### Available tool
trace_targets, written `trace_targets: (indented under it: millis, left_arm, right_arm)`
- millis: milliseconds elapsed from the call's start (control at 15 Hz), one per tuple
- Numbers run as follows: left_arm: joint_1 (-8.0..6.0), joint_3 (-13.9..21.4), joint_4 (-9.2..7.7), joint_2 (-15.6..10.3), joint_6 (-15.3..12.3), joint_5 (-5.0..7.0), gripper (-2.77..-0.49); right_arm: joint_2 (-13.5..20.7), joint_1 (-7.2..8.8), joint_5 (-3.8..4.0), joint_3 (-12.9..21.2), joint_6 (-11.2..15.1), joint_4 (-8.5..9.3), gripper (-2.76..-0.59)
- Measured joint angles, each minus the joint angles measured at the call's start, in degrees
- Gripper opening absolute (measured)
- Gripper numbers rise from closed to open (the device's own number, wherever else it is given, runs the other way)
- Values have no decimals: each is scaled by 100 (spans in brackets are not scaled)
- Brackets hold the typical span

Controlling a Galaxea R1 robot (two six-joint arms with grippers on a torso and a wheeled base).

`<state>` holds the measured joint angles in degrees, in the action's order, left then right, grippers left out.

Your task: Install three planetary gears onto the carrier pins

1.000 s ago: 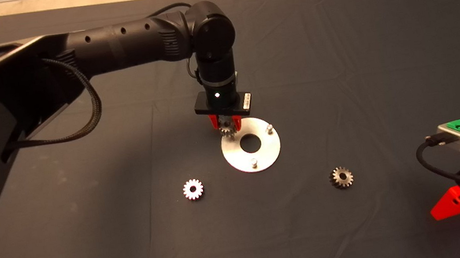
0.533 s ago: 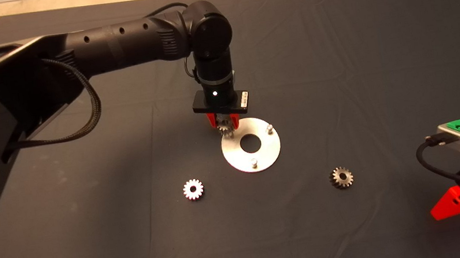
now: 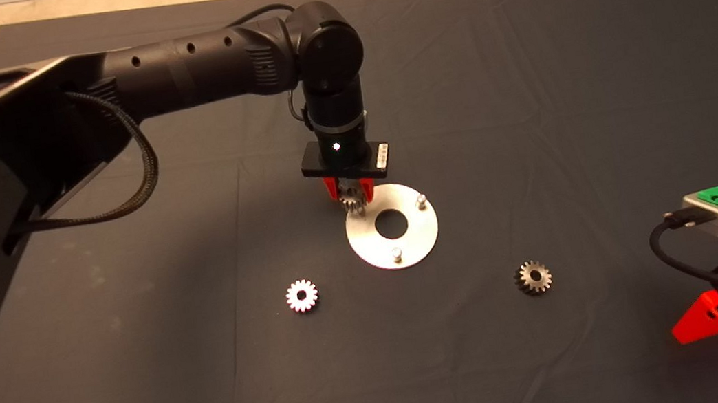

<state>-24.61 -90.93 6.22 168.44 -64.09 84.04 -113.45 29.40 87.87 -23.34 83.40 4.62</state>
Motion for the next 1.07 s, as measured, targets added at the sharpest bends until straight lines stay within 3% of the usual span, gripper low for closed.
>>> trace_targets:
  millis: [200, 1067]
  left_arm:
    - [80, 37, 28, 17, -27, -24, -232]
    - [78, 5, 20, 16, 30, -39, -229]
  right_arm:
    - [2, -2, 0, 0, 0, 0, -73]
    - [9, -2, 0, 0, 0, 1, -73]
